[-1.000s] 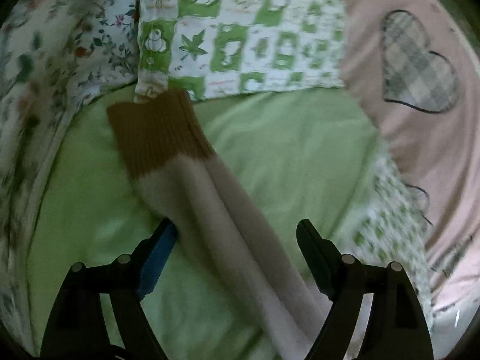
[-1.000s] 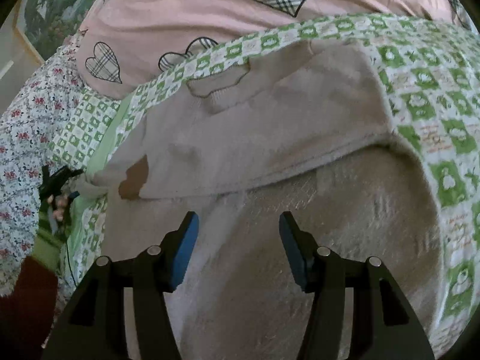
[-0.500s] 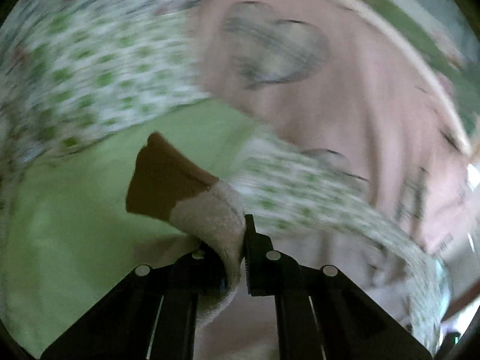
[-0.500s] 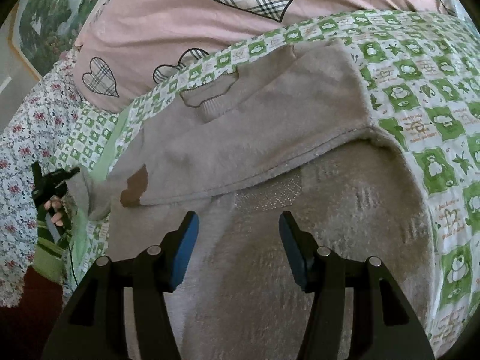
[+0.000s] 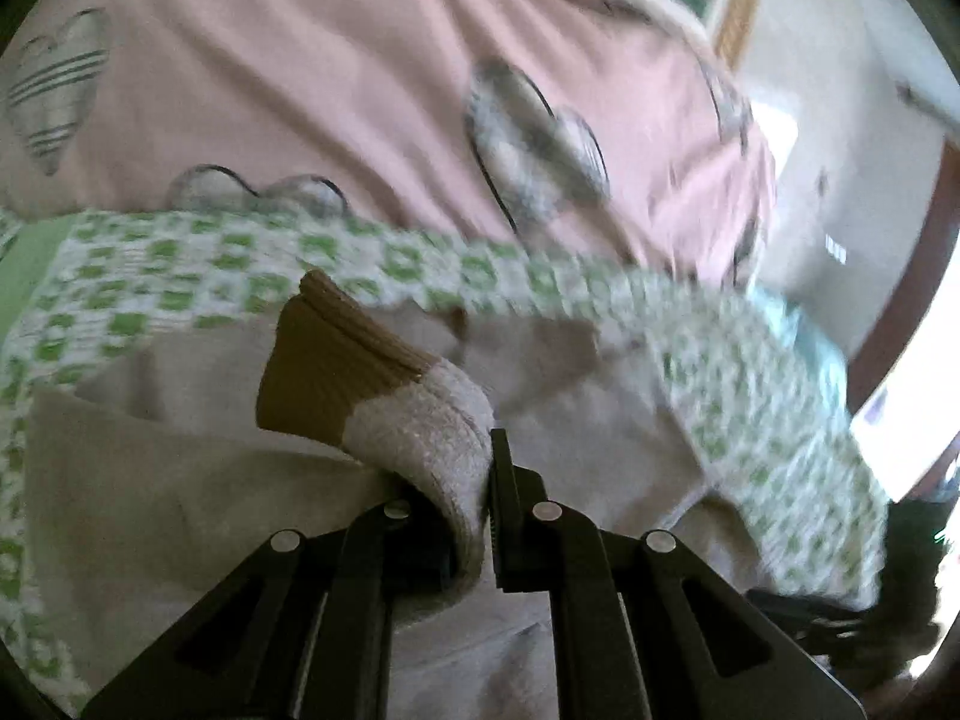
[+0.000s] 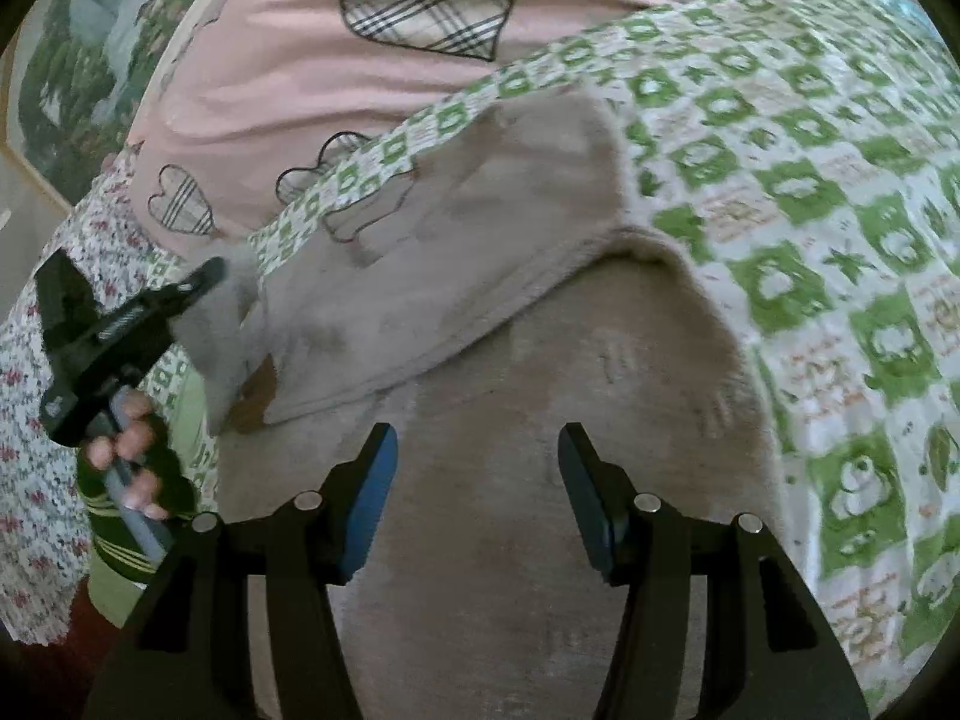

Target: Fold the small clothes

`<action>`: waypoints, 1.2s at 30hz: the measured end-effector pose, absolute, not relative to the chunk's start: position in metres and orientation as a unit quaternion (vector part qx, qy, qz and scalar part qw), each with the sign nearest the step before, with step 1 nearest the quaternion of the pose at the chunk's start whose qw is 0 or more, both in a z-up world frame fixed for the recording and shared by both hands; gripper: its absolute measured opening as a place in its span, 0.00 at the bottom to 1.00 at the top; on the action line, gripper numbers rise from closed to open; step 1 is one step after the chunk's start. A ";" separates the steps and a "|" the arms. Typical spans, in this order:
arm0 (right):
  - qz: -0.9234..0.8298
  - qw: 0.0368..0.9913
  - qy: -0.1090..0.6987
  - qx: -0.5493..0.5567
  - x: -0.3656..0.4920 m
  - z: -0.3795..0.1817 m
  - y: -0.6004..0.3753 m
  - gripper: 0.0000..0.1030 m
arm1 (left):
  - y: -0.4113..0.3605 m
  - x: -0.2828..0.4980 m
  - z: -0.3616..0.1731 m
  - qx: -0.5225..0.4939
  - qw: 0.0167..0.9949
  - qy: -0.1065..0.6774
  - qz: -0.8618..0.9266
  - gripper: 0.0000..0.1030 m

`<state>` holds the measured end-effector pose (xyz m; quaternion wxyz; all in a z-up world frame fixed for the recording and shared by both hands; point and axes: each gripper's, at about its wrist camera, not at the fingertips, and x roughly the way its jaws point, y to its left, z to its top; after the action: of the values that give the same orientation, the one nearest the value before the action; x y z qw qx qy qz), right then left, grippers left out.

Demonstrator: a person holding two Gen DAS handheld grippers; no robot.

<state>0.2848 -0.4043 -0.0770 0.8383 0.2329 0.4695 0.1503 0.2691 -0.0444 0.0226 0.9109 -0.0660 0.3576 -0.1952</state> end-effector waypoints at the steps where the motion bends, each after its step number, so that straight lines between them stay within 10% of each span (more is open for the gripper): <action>1: 0.148 0.838 0.470 0.235 0.284 -0.078 -0.407 0.55 | -0.062 0.272 0.010 -0.052 0.906 0.369 -0.201 0.07; 7: 0.141 0.840 0.466 0.241 0.284 -0.075 -0.415 0.55 | -0.094 0.281 -0.034 -0.002 0.887 0.411 -0.210 0.16; 11: 0.148 0.842 0.460 0.239 0.291 -0.069 -0.410 0.55 | -0.082 0.267 -0.034 -0.016 0.883 0.418 -0.213 0.53; 16: 0.173 0.847 0.451 0.223 0.317 -0.057 -0.387 0.55 | -0.038 0.224 -0.012 -0.032 0.891 0.403 -0.208 0.68; 30: 0.219 0.814 0.497 0.208 0.460 -0.090 -0.287 0.55 | 0.152 0.202 -0.054 -0.101 0.882 0.460 0.020 0.63; 33: 0.215 0.811 0.507 0.197 0.468 -0.092 -0.281 0.09 | 0.153 0.208 -0.059 -0.101 0.882 0.459 0.027 0.62; 36: 0.216 0.844 0.429 0.237 0.445 -0.058 -0.309 0.08 | 0.154 0.215 -0.057 -0.094 0.884 0.457 0.040 0.60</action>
<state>0.4454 -0.3087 -0.0580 0.8443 0.2369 0.4291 0.2165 0.2151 0.1536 -0.0572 0.8838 -0.0945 0.4566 0.0396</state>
